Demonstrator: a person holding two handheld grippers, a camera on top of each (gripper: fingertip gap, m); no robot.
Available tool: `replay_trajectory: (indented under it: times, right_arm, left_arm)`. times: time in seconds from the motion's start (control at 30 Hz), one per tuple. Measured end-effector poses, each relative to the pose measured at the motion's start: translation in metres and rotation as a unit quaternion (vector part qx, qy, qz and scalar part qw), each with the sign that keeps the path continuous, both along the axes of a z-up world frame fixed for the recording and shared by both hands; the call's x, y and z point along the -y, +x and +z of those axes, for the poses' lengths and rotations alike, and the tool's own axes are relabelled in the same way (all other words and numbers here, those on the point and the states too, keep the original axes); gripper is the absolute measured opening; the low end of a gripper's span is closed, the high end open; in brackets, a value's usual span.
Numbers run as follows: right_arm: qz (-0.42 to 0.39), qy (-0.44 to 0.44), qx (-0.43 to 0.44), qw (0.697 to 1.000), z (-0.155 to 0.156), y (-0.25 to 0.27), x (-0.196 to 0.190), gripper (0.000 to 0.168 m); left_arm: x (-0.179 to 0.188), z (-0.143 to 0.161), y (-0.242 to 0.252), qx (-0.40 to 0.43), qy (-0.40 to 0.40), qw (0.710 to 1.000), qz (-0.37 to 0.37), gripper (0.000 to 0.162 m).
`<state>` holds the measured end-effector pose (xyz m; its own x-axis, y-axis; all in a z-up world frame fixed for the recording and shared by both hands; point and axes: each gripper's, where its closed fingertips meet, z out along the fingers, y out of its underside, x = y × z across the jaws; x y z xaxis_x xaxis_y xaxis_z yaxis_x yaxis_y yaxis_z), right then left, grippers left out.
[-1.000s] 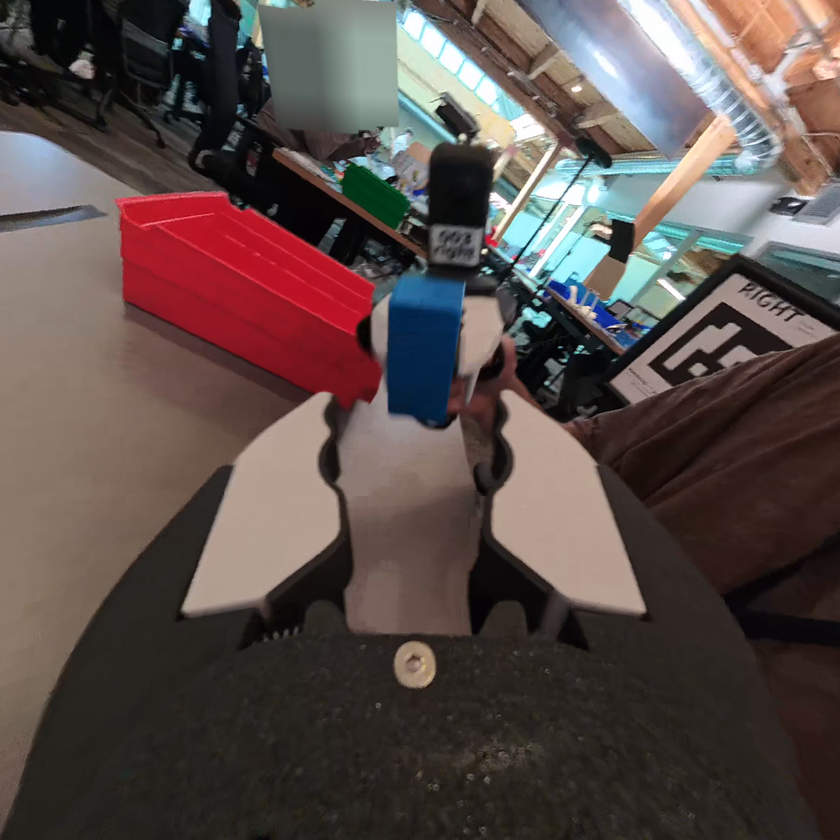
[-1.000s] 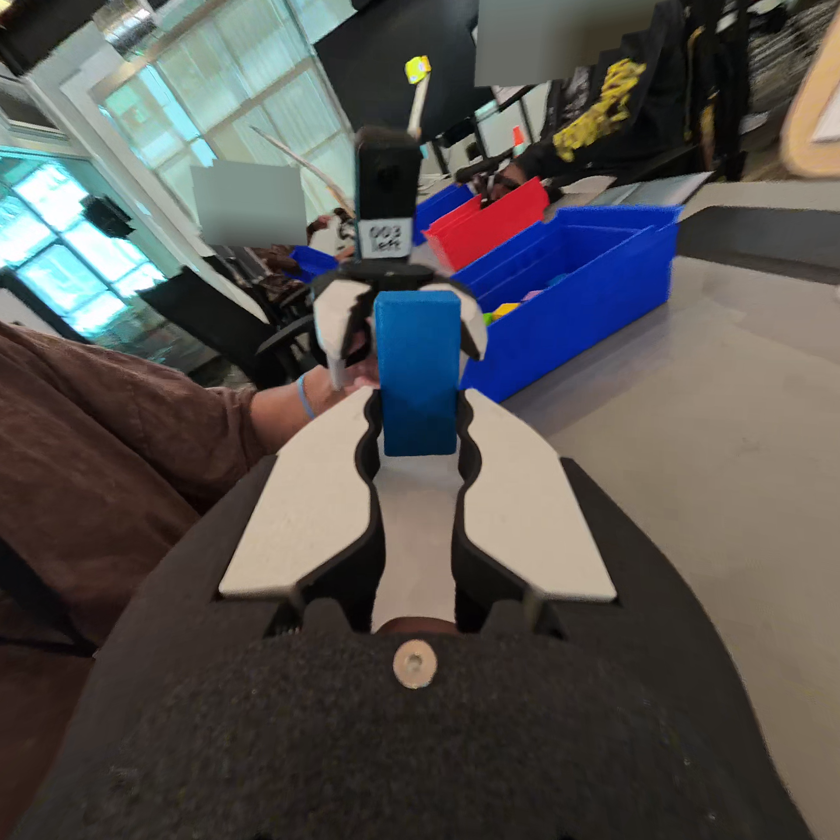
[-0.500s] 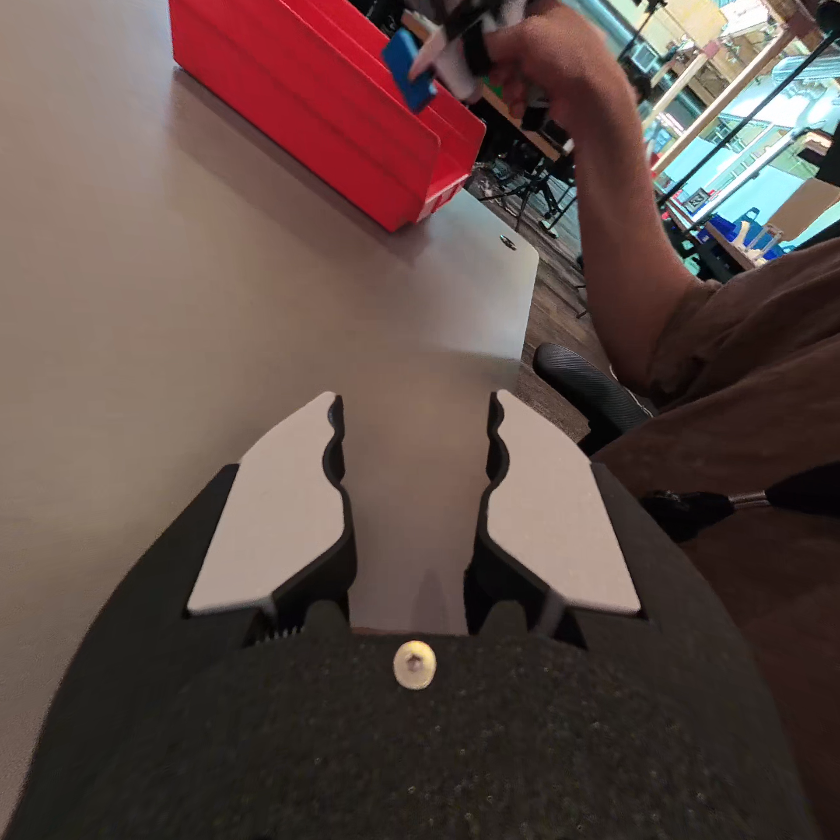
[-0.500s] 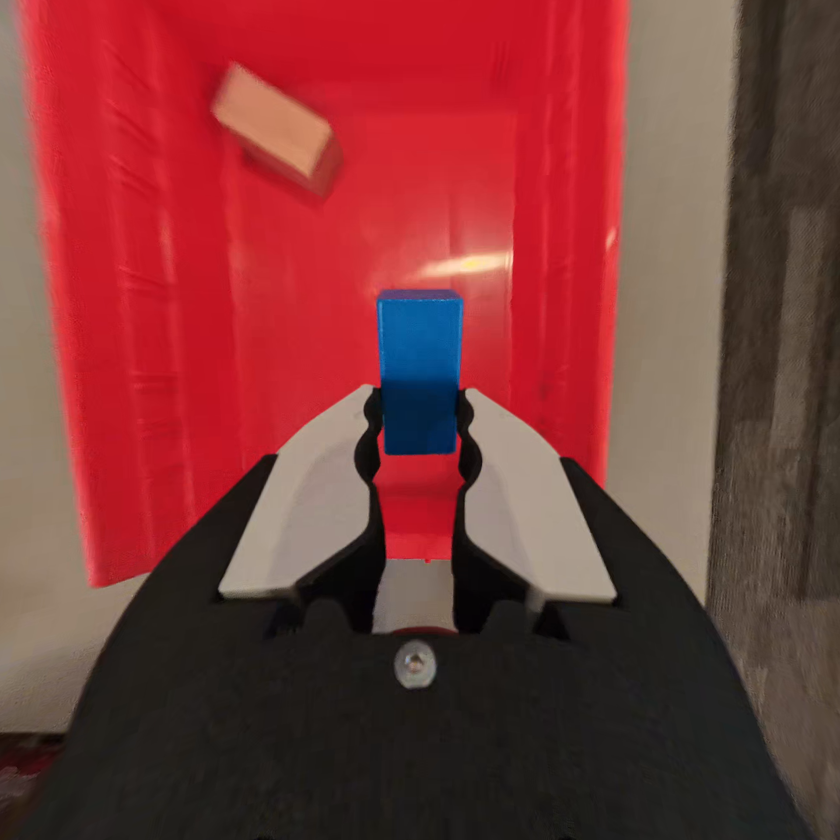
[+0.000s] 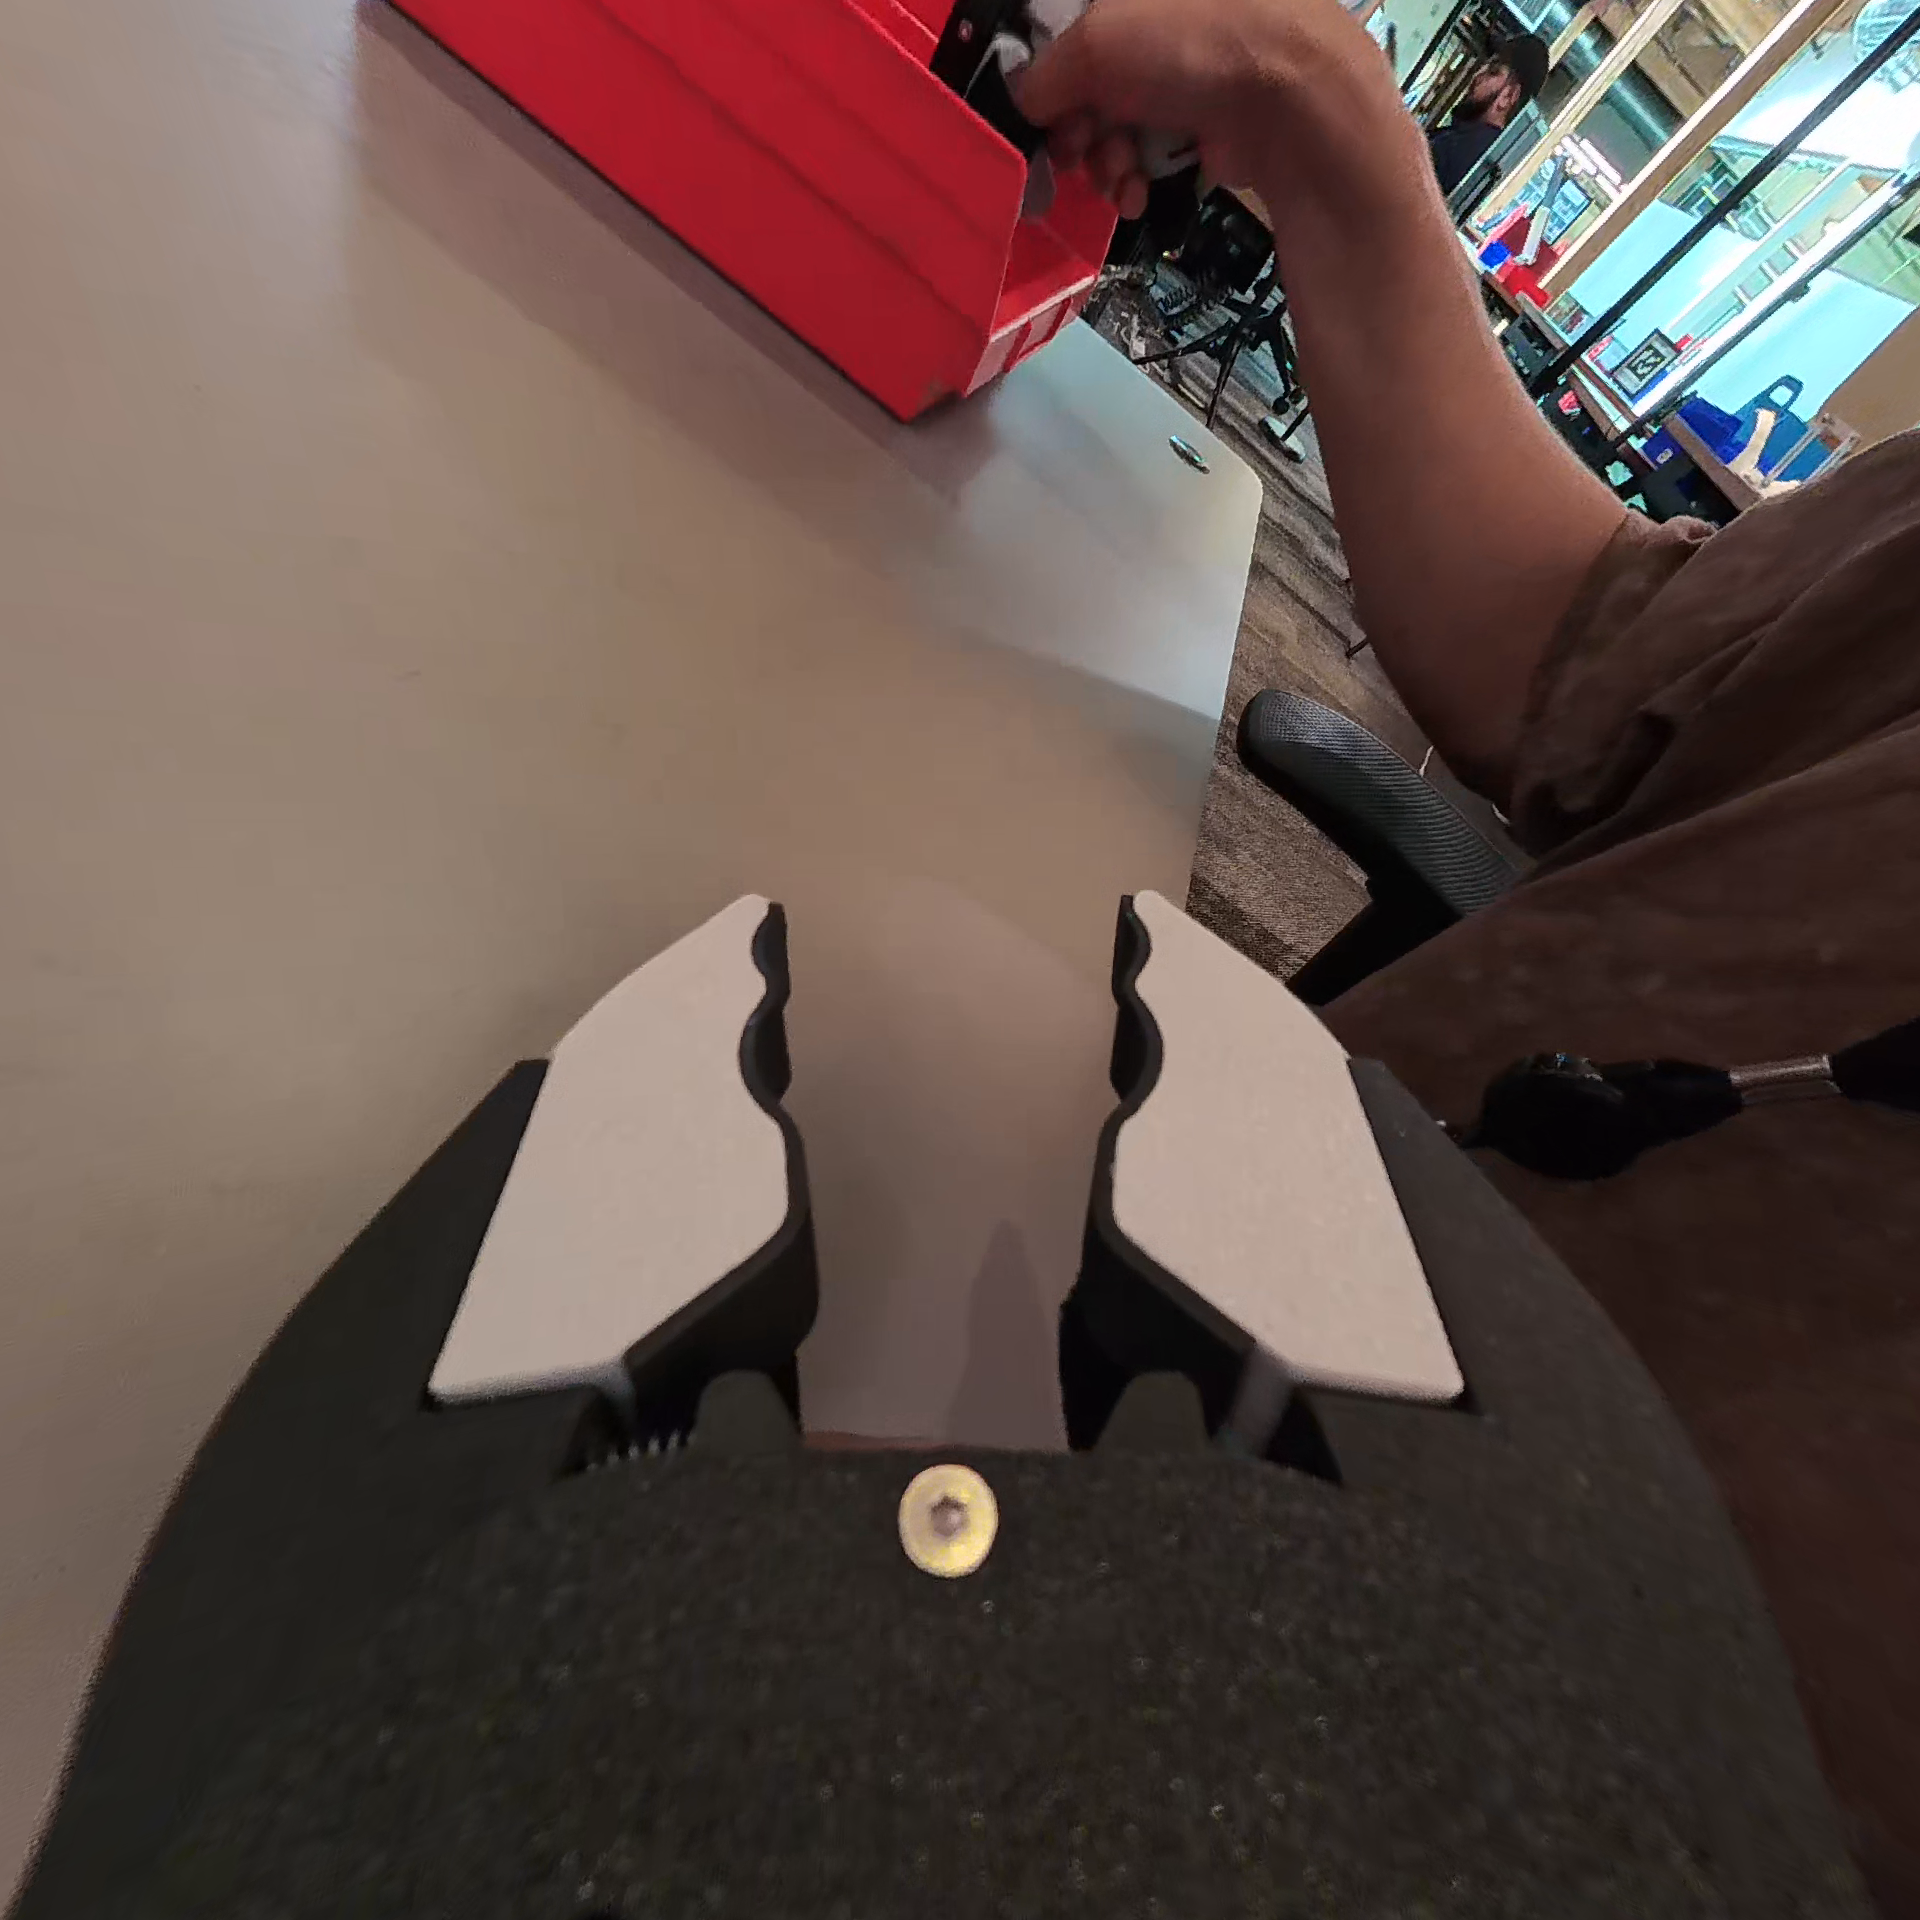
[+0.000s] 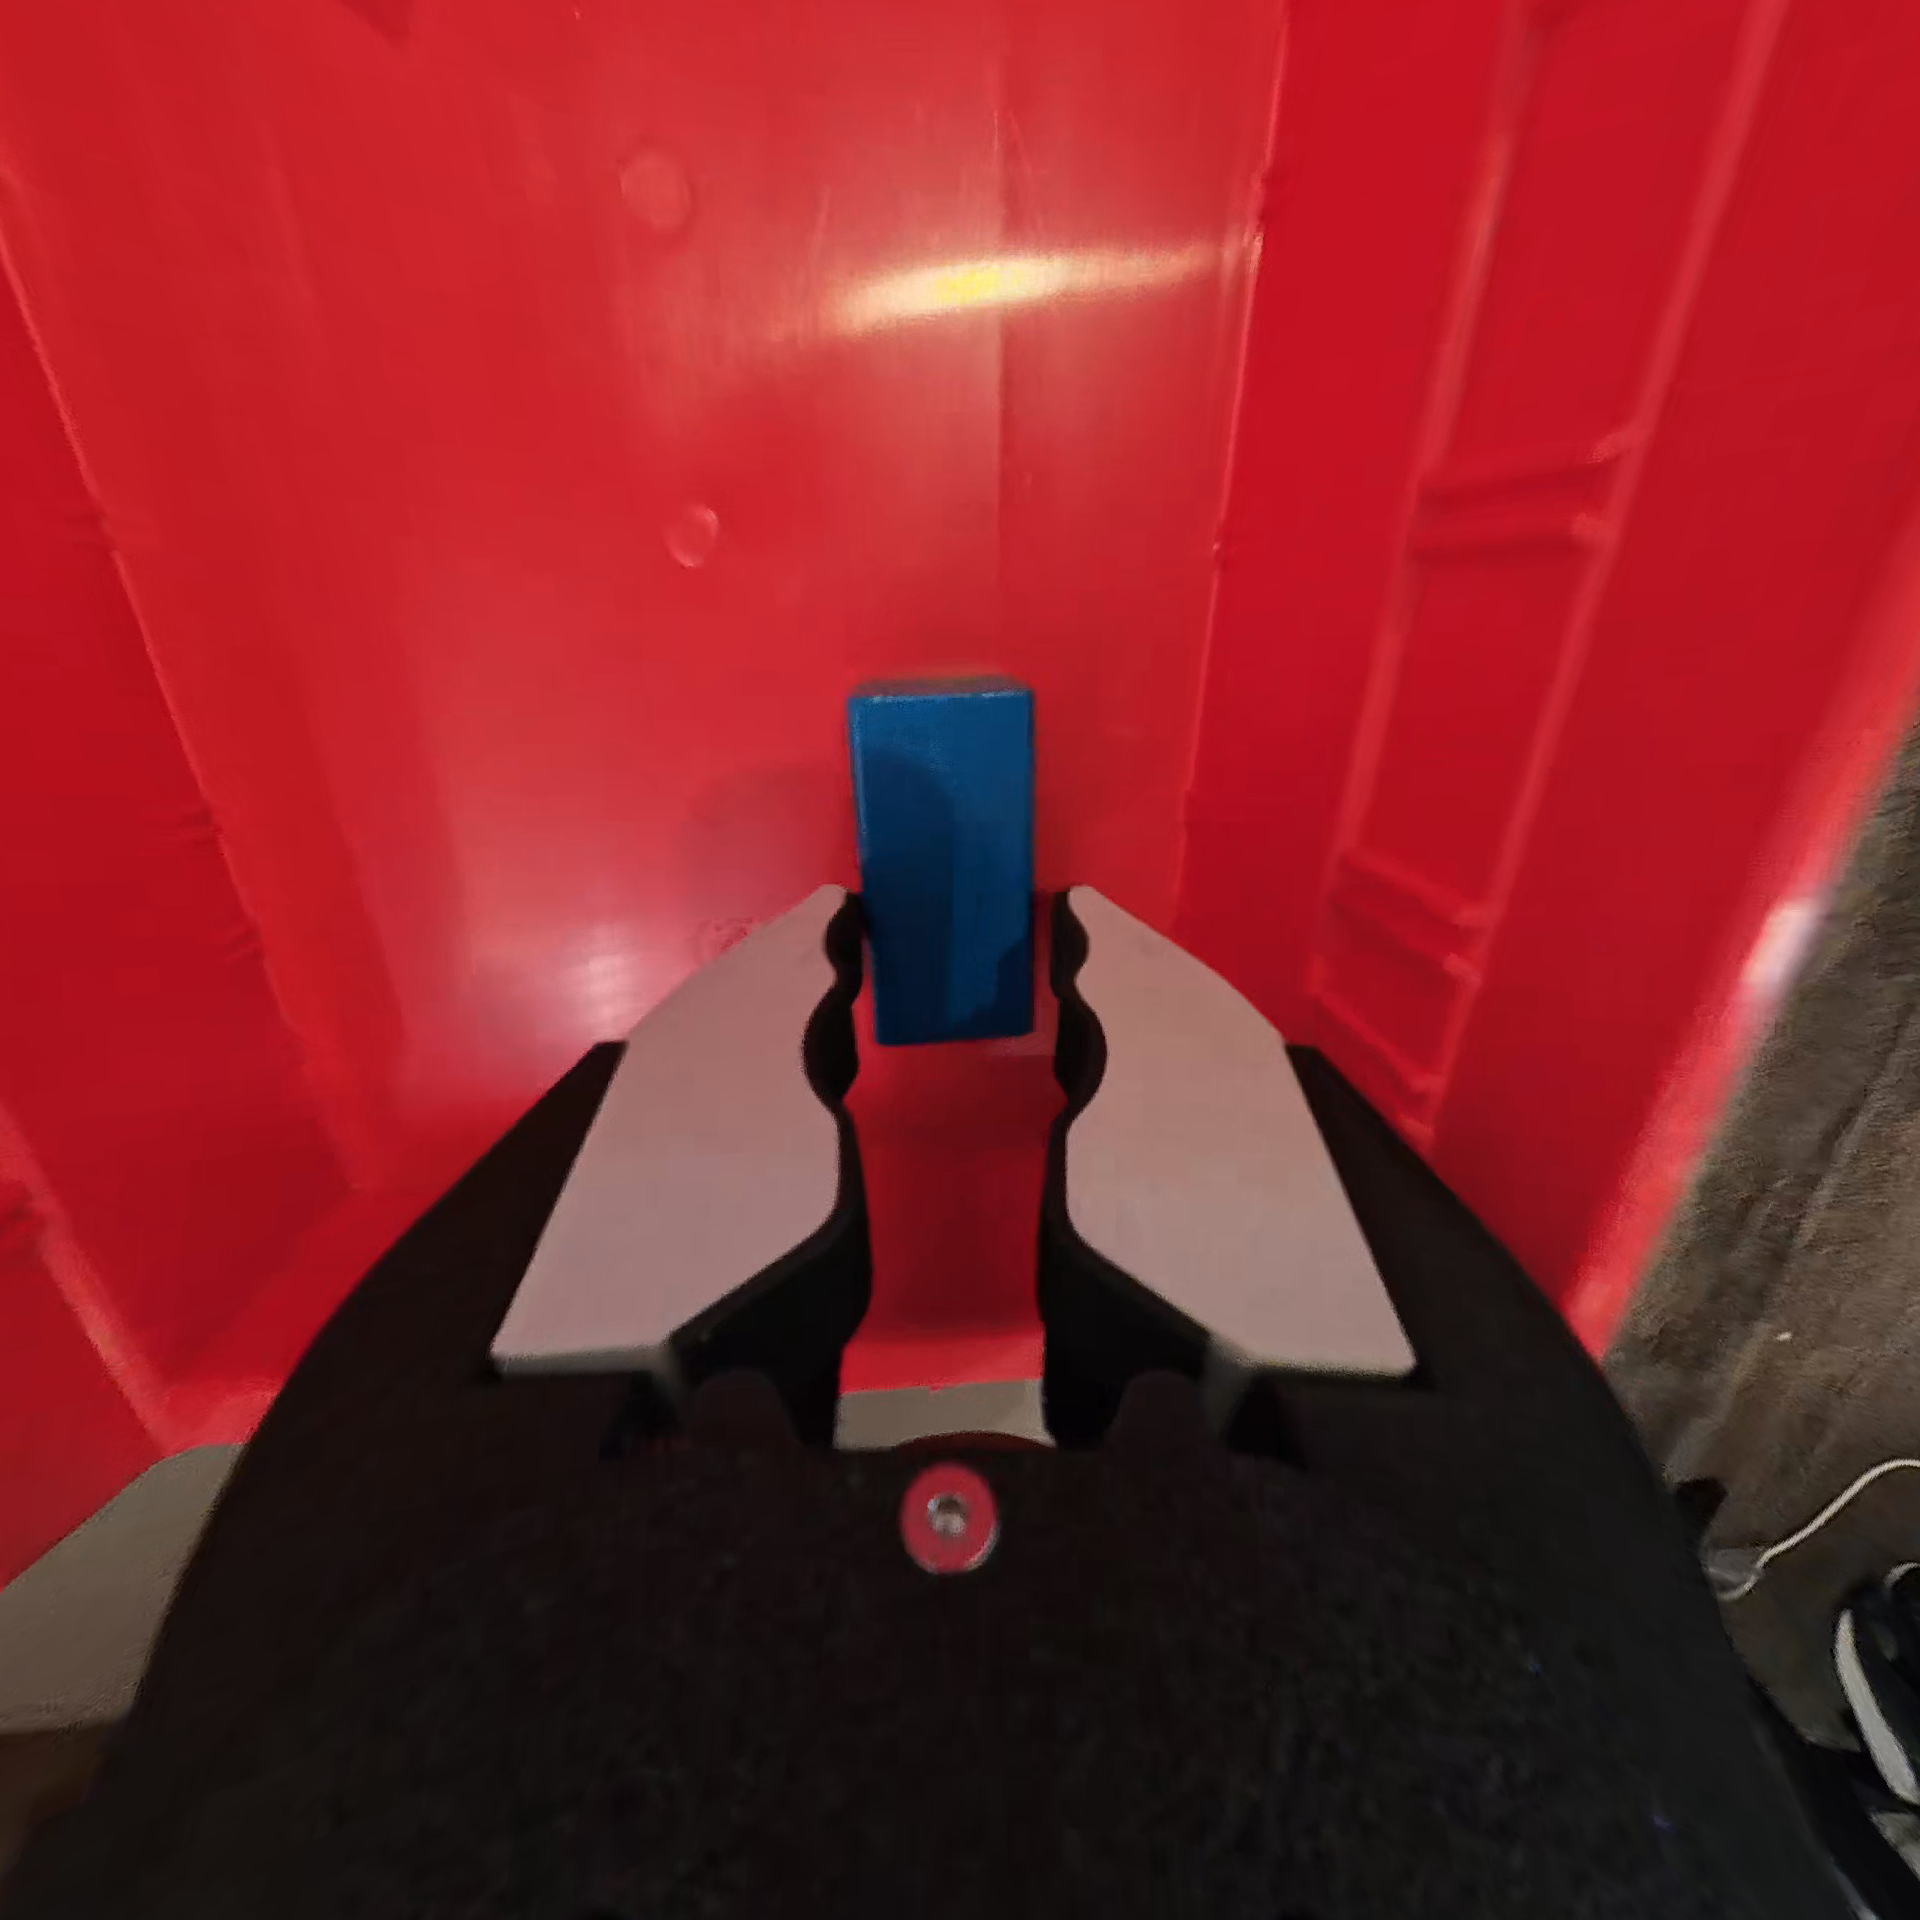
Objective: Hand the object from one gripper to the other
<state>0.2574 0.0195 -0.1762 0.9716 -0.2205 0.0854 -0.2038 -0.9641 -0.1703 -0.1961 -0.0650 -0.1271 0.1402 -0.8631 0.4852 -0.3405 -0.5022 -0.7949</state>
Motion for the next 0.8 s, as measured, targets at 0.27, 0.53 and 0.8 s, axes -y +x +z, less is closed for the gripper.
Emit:
replay_trajectory:
  times: [0.27,0.53,0.8]
  right_arm:
    - [0.162,0.364,0.009,0.917,0.121,-0.1,-0.024,0.047]
    - [0.401,0.476,-0.211,0.753,0.108,-0.326,0.021,0.057]
    - [0.388,0.458,-0.249,0.76,0.083,-0.352,0.029,0.057]
  left_arm:
    - [-0.02,0.016,-0.027,-0.018,0.014,0.999,0.03,0.059]
    - [-0.123,0.048,-0.128,-0.259,0.205,0.939,0.093,0.058]
    - [-0.198,0.002,-0.145,-0.443,0.119,0.884,0.092,0.045]
